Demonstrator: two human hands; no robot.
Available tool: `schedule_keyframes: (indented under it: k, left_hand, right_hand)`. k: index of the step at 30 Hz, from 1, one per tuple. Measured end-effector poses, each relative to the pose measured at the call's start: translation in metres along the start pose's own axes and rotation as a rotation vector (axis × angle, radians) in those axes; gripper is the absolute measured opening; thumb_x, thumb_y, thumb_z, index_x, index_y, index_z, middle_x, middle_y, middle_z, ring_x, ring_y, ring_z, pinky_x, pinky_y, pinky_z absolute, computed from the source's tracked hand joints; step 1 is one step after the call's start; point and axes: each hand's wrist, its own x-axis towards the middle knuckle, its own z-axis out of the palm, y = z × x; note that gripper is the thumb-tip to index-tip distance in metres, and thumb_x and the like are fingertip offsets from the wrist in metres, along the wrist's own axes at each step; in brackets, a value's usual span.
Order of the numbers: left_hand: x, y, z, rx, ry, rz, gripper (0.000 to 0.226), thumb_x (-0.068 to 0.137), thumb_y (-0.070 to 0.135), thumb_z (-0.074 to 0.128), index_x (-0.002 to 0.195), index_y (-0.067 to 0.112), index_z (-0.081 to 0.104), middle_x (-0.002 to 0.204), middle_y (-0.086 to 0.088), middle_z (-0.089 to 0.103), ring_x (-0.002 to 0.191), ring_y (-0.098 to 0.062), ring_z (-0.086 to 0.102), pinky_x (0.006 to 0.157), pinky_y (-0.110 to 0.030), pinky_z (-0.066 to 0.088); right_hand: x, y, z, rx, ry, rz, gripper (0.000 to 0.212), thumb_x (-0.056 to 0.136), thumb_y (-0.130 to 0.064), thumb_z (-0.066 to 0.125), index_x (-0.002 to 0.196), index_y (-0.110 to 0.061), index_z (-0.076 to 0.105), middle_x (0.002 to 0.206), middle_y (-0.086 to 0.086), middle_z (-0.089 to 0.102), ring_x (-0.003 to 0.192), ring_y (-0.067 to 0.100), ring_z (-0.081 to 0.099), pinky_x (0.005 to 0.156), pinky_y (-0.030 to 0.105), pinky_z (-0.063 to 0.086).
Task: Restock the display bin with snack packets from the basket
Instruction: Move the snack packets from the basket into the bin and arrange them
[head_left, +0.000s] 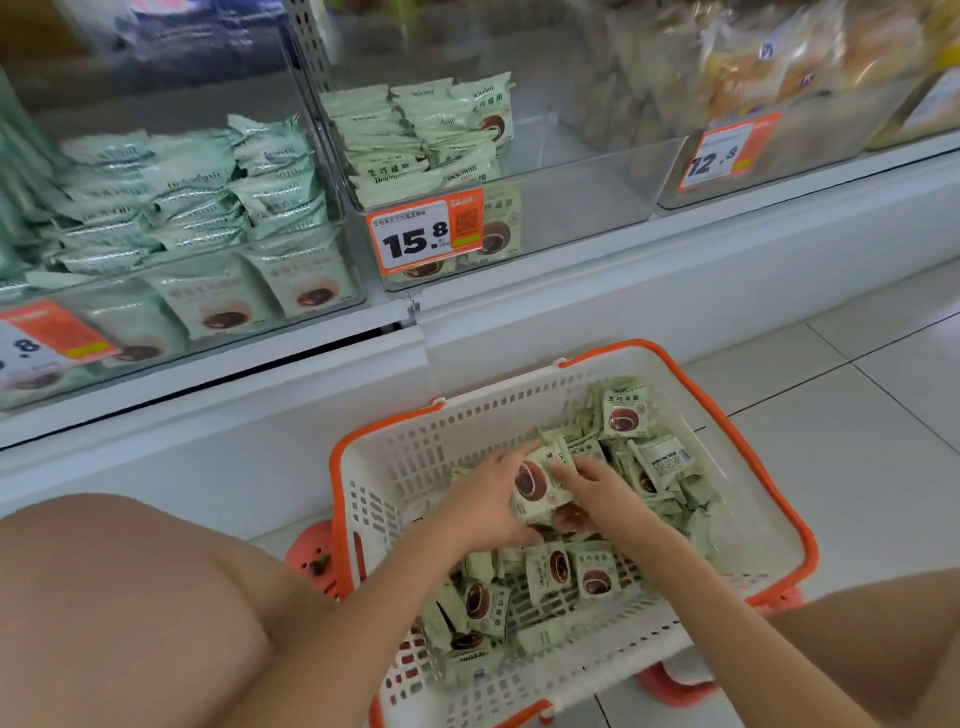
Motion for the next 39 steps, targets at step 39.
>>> schedule_keyframes:
  k: [39]
  left_hand:
    - [0.035,0.009,-0.243,0.864,0.824,0.216,0.057,0.076,0.054,0.045,0.112,0.016,0.069,0.113,-0.003,0.068,0.116,-0.023,0.057,0.099,-0.042,0.028]
  right_hand:
    - [0.186,-0.376,-0.07,-1.039,0.393,-0.796,0.028,0.082,-0.001,0.066,0.108,-0.011,0.062,0.109,0.016,0.058,0.098,0.029,0.056,0.081,0.026,0.039]
